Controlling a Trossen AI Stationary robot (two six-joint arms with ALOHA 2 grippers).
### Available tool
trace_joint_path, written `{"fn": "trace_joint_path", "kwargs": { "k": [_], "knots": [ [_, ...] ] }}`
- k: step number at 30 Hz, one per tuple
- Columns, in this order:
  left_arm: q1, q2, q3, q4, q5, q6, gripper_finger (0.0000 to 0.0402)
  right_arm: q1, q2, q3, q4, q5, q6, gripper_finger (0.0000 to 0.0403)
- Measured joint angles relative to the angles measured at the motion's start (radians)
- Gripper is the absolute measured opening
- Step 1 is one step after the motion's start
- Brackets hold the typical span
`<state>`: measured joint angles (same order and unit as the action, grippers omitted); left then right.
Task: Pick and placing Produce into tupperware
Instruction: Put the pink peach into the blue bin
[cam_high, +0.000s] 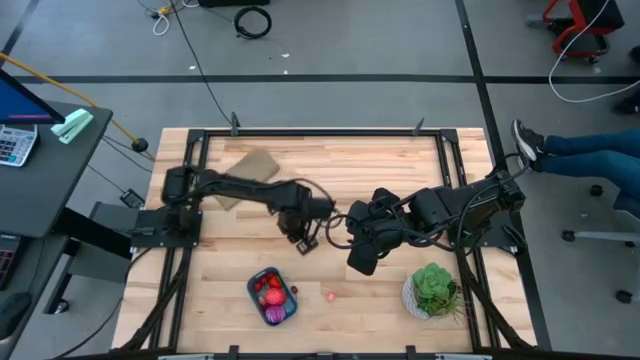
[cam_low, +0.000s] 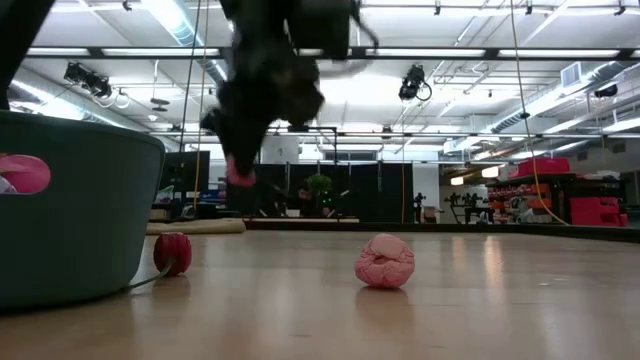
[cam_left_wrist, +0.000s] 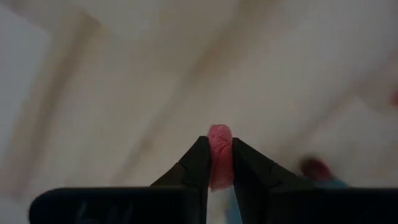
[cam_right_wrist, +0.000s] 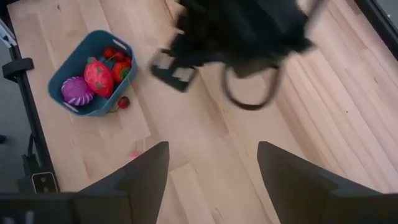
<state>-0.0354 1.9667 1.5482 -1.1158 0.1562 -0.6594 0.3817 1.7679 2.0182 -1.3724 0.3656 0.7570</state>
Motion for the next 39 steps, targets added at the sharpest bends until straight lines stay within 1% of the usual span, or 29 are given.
{"fn": "trace_joint_path", "kwargs": {
  "k": [4,6,9,13,15,17,19,25,31,35,39],
  "knots": [
    [-0.120,-0.075,0.000,-0.019,0.003,-0.162,0.0066,0.000,0.000,0.000,0.000,0.000,-0.001,0.0254],
    [-0.190,-0.104,0.000,-0.020,0.004,-0.277,0.0071,0.000,0.000,0.000,0.000,0.000,0.000,0.0254],
    [-0.299,-0.115,0.000,-0.006,-0.011,-0.465,0.0073,0.000,0.000,0.000,0.002,0.000,0.002,0.0254],
    [-0.434,-0.108,0.000,0.001,-0.070,-0.699,0.0068,0.000,0.000,0.000,0.005,0.001,0.002,0.0254],
    [-0.491,-0.100,-0.002,-0.010,-0.124,-0.794,0.0067,0.000,0.000,0.000,0.006,0.000,0.002,0.0254],
    [-0.532,-0.100,-0.002,-0.023,-0.185,-0.876,0.0069,0.000,0.000,0.000,0.010,0.001,0.001,0.0254],
    [-0.557,-0.098,-0.002,-0.028,-0.217,-0.945,0.0073,0.000,0.000,-0.001,0.010,0.001,0.001,0.0254],
    [-0.590,-0.084,-0.002,-0.043,-0.223,-1.056,0.0079,0.000,0.000,0.000,0.017,0.001,0.000,0.0254],
    [-0.588,-0.062,-0.002,-0.047,-0.222,-1.057,0.0086,0.000,0.000,-0.001,0.019,0.001,0.000,0.0254],
    [-0.579,-0.057,-0.002,-0.046,-0.223,-1.031,0.0105,0.001,0.000,-0.001,0.020,0.000,-0.001,0.0254],
    [-0.576,-0.054,-0.002,-0.058,-0.215,-1.023,0.0133,0.007,0.000,-0.001,0.022,-0.012,-0.001,0.0254]
  ]
}}
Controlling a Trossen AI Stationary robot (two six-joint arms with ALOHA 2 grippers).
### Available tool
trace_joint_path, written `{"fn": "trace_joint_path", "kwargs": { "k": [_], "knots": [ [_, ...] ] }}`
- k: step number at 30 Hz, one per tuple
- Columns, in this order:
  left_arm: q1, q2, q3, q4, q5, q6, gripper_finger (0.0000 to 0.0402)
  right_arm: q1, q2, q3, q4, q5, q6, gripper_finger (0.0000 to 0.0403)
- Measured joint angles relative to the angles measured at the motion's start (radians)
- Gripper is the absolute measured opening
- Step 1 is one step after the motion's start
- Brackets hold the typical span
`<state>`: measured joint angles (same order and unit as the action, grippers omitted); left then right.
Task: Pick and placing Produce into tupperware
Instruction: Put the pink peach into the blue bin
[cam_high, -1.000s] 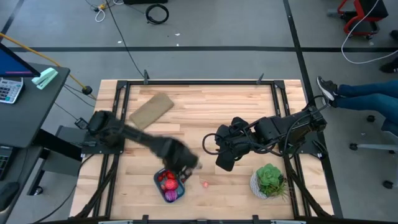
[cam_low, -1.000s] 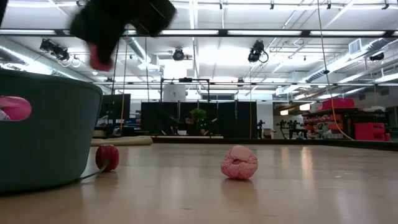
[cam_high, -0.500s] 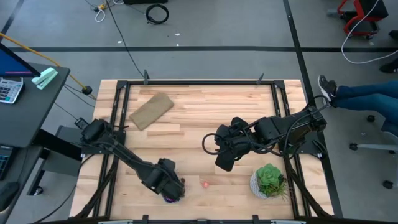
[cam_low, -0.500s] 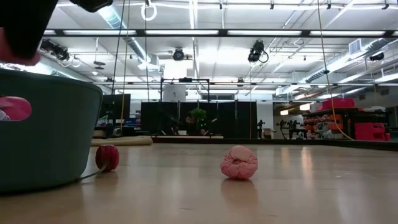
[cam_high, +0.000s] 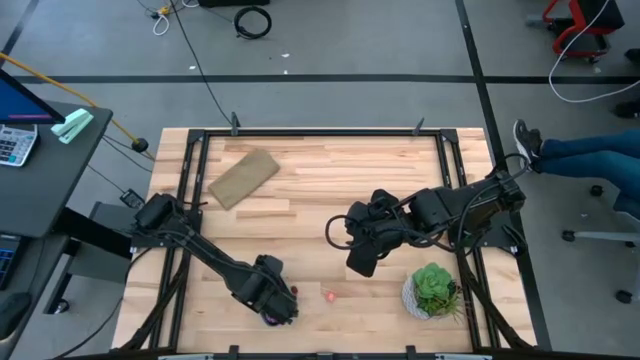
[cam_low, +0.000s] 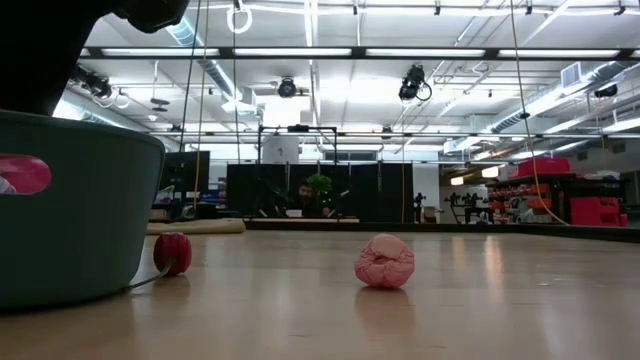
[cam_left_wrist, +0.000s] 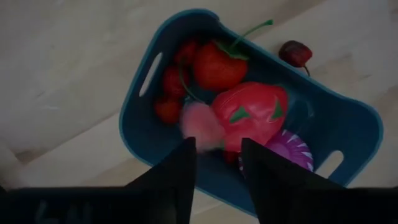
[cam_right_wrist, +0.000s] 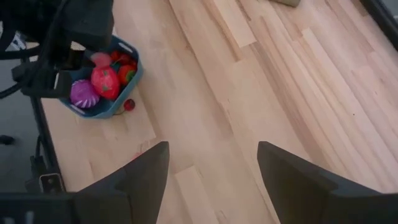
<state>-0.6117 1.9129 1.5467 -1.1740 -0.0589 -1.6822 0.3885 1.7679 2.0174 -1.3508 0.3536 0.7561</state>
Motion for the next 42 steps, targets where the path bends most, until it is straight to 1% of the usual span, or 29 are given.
{"fn": "trace_joint_path", "kwargs": {
  "k": [5,9,12,15,19,21,23,26,30,36,39,42],
  "knots": [
    [0.000,0.000,0.000,-0.015,0.002,0.001,0.0171,0.038,0.010,-0.011,0.033,-0.033,-0.034,0.0254],
    [0.004,-0.002,0.000,-0.020,0.016,0.036,0.0192,0.082,0.016,-0.089,0.132,-0.056,-0.076,0.0254],
    [0.014,-0.003,0.000,-0.020,0.020,0.054,0.0201,0.104,0.016,-0.210,0.266,-0.098,-0.085,0.0254],
    [0.027,-0.003,0.000,-0.013,0.019,0.079,0.0203,0.124,0.017,-0.353,0.402,-0.104,-0.079,0.0254],
    [0.044,-0.003,0.000,-0.004,0.019,0.122,0.0198,0.142,0.018,-0.540,0.675,-0.098,-0.074,0.0254],
    [0.052,-0.003,0.000,-0.003,0.019,0.148,0.0194,0.149,0.018,-0.633,0.851,-0.086,-0.092,0.0254],
    [0.060,-0.003,0.000,-0.003,0.020,0.159,0.0193,0.152,0.018,-0.721,0.969,-0.085,-0.108,0.0254],
    [0.066,-0.003,0.000,-0.003,0.019,0.165,0.0196,0.152,0.017,-0.826,1.099,-0.086,-0.074,0.0254],
    [0.066,-0.003,0.000,-0.003,0.019,0.204,0.0203,0.148,0.017,-0.933,1.207,-0.075,-0.047,0.0254],
    [0.066,-0.003,0.000,-0.004,0.019,0.213,0.0208,0.148,0.024,-1.026,1.365,-0.045,-0.086,0.0254],
    [0.069,-0.003,0.000,-0.004,0.019,0.213,0.0206,0.145,0.056,-1.033,1.453,-0.045,-0.098,0.0254],
    [0.073,-0.003,0.000,-0.004,0.019,0.213,0.0204,0.145,0.110,-1.010,1.480,-0.046,-0.108,0.0254]
  ]
}}
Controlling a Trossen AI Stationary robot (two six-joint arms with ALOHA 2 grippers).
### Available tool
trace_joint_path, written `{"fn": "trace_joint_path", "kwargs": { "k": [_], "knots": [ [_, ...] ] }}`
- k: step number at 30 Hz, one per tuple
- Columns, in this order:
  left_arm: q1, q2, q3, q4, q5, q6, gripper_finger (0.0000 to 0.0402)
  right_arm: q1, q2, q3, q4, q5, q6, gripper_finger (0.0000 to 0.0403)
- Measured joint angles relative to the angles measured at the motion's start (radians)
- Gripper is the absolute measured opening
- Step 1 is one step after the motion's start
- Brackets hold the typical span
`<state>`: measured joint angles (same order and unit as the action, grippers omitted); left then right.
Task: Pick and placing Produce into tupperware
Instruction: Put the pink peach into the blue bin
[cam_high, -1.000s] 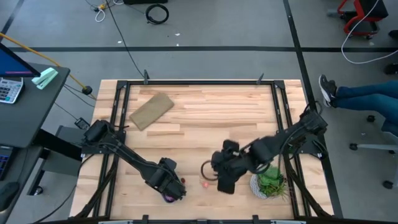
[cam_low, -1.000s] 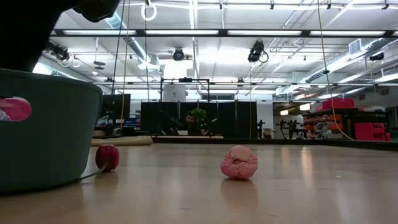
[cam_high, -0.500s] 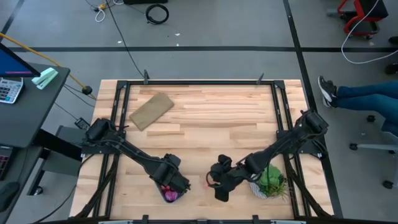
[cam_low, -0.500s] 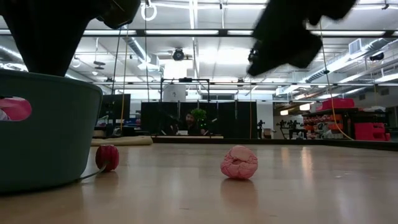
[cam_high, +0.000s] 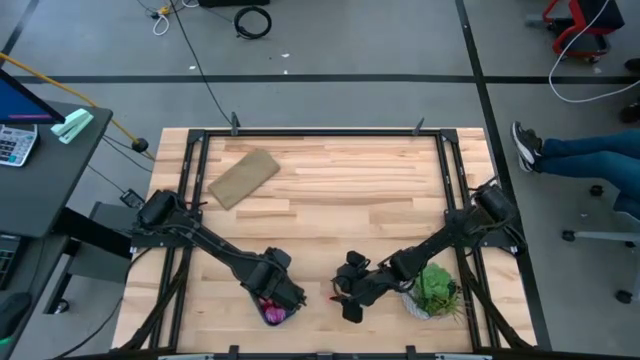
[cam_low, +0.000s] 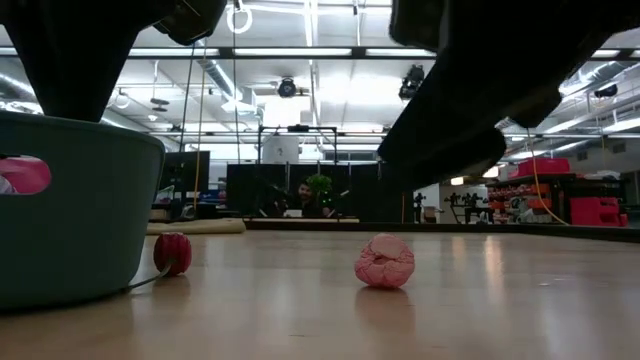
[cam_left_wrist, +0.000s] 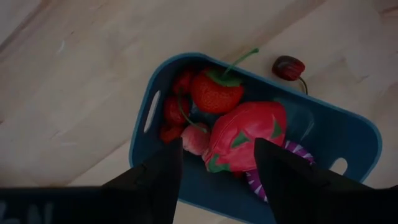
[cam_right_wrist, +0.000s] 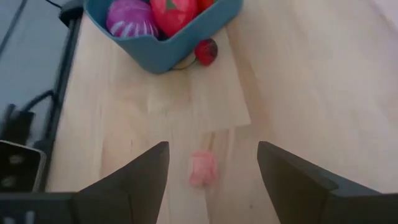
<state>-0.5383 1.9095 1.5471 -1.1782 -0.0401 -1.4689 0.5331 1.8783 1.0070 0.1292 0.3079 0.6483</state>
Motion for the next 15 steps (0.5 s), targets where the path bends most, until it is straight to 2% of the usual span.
{"fn": "trace_joint_path", "kwargs": {
  "k": [8,15],
  "knots": [
    [0.009,0.000,0.000,-0.001,0.000,0.023,0.0210,-0.001,0.126,0.061,-0.002,-0.003,0.006,0.0254],
    [0.009,0.000,0.000,-0.002,0.000,0.026,0.0207,0.002,0.173,0.067,0.006,0.019,0.050,0.0254]
  ]
}}
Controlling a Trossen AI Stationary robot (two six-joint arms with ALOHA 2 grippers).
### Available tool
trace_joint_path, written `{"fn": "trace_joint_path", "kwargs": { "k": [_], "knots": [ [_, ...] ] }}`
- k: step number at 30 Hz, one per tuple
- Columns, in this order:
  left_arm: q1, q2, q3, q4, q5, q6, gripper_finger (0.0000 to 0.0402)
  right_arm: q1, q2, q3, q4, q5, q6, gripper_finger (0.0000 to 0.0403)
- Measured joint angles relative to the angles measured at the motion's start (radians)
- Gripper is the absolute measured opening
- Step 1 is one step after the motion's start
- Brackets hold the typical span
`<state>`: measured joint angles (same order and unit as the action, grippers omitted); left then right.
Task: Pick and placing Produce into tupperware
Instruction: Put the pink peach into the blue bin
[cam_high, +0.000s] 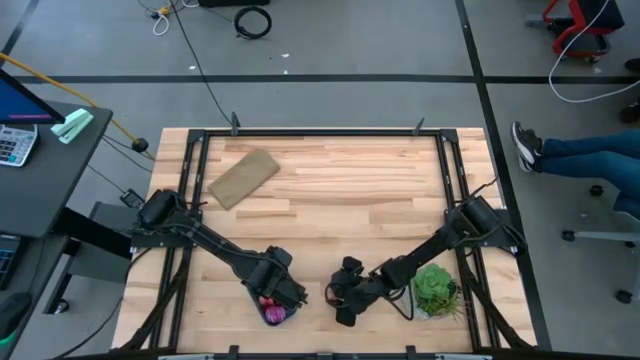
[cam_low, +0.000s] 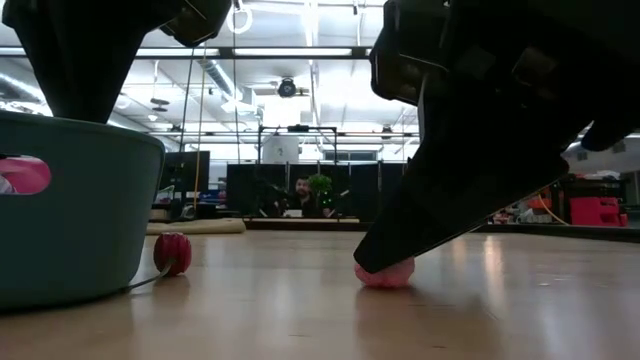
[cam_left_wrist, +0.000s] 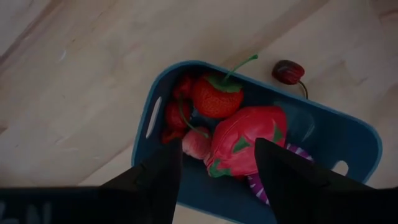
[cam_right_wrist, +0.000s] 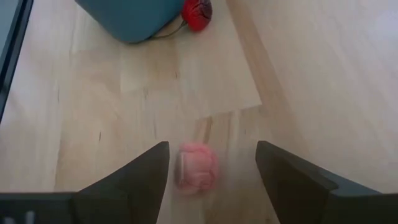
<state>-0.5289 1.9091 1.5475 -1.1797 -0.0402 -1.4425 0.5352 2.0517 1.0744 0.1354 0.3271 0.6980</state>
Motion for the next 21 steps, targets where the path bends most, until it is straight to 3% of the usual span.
{"fn": "trace_joint_path", "kwargs": {
  "k": [6,13,21],
  "knots": [
    [0.000,0.000,0.000,0.000,0.000,-0.001,0.0210,0.000,-0.017,0.000,-0.039,-0.004,0.003,0.0241],
    [0.004,-0.015,0.000,-0.002,0.049,-0.001,0.0194,-0.002,-0.030,-0.003,-0.063,-0.020,0.009,0.0181],
    [0.004,-0.180,0.000,-0.047,-0.016,-0.021,0.0183,-0.010,-0.031,-0.004,-0.058,-0.023,0.041,0.0119]
  ]
}}
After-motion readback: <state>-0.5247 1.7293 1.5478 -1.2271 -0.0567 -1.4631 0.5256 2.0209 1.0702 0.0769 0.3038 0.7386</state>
